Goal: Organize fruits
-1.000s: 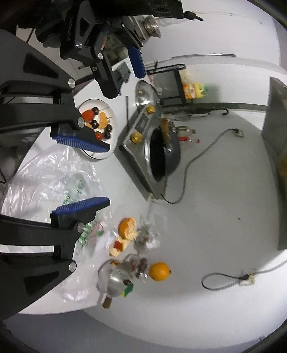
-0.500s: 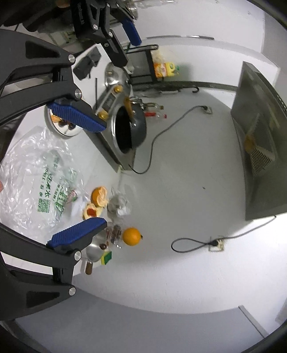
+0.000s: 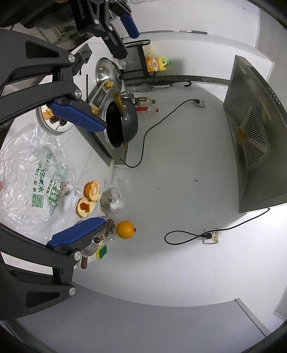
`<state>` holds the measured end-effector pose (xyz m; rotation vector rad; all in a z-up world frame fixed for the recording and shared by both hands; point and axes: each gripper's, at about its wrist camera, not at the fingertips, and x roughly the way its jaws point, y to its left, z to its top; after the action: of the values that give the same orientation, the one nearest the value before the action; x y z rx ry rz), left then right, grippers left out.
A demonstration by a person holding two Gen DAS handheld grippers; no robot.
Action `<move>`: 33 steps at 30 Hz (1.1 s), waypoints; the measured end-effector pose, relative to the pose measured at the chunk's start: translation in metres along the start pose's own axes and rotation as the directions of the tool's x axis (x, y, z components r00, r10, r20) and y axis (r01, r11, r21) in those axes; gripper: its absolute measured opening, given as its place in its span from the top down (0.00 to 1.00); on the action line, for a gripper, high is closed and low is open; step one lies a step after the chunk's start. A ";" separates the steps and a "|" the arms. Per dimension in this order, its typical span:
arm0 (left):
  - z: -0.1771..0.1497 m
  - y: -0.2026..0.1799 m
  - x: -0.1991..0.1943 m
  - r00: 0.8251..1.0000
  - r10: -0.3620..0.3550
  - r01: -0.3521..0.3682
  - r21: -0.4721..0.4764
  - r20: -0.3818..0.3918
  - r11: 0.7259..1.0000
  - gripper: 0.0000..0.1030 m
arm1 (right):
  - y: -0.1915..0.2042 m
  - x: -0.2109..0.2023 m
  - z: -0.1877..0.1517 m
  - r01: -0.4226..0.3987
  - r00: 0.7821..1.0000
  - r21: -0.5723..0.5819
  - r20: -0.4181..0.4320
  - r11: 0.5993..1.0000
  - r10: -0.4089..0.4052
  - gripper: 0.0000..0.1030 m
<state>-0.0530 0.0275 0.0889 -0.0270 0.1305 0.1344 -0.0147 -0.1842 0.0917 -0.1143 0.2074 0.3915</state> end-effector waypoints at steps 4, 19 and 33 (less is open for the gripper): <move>0.000 0.001 0.001 1.000 0.002 -0.002 -0.002 0.002 1.000 0.01 | -0.001 0.001 0.001 0.000 1.000 -0.002 0.000 1.000 0.000 0.20; 0.002 -0.002 0.008 1.000 0.010 -0.010 0.000 -0.005 1.000 0.01 | 0.000 0.008 0.004 -0.005 1.000 0.002 -0.002 1.000 0.005 0.20; 0.001 -0.011 0.023 0.999 -0.003 0.003 0.000 -0.033 1.000 0.01 | -0.002 0.016 0.002 -0.003 1.000 -0.002 -0.006 1.000 0.003 0.20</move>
<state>-0.0286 0.0194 0.0867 -0.0295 0.1635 0.1308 0.0012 -0.1798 0.0905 -0.1175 0.2126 0.3943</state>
